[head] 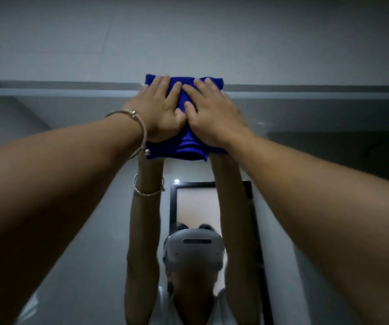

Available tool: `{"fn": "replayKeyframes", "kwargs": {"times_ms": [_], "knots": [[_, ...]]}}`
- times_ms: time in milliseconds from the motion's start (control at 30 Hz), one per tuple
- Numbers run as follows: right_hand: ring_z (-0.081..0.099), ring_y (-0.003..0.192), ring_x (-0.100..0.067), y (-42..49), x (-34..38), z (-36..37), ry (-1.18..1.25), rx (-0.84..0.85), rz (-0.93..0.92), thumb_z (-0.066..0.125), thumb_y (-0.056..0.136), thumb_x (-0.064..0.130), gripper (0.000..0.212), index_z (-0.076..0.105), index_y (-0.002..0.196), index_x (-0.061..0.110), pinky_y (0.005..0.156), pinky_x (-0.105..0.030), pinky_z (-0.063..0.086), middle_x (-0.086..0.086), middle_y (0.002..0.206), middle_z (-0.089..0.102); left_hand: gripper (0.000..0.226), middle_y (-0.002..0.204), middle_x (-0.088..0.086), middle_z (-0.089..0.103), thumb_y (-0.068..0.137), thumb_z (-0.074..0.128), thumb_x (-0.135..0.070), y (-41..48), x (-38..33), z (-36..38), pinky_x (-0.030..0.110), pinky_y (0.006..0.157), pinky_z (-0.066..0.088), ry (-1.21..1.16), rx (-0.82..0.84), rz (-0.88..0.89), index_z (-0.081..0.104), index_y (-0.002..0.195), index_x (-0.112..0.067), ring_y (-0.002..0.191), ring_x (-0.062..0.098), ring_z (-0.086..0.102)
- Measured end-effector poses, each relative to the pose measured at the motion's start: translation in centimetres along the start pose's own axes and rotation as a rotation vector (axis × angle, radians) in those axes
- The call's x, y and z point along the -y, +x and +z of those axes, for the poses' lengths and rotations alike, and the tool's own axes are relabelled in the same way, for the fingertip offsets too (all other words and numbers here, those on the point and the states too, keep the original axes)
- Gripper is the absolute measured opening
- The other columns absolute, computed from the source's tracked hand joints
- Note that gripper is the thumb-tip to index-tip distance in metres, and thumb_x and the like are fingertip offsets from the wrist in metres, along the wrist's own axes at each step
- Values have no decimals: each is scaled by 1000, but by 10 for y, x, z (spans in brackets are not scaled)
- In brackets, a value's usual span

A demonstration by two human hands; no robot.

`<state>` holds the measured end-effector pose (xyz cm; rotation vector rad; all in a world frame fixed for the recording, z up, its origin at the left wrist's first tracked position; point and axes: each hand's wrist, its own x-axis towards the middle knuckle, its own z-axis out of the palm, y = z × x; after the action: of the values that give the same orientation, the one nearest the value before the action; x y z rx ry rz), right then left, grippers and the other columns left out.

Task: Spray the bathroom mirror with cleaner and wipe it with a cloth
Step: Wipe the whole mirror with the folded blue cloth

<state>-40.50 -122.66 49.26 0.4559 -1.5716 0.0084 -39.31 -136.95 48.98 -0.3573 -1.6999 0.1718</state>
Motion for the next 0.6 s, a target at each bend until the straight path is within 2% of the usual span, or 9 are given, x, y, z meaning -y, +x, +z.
{"fn": "replayKeyframes", "kwargs": {"times_ms": [267, 600], "knots": [[11, 144, -19, -34, -84, -25, -20, -61, 86, 26, 99, 35, 49, 28, 146, 21, 116, -41, 8, -3, 155, 22, 63, 155, 19, 8, 92, 26, -33, 36, -87, 16, 43, 116, 6, -13, -95, 82, 12, 147, -6, 143, 29, 5], [9, 144, -15, -88, -96, -34, -7, -92, 189, 26, 100, 34, 48, 26, 147, 23, 116, -39, 7, 0, 156, 20, 64, 156, 15, 6, 92, 26, -33, 12, -132, 16, 43, 116, 6, -13, -57, 137, 10, 148, -7, 144, 28, 3]]}}
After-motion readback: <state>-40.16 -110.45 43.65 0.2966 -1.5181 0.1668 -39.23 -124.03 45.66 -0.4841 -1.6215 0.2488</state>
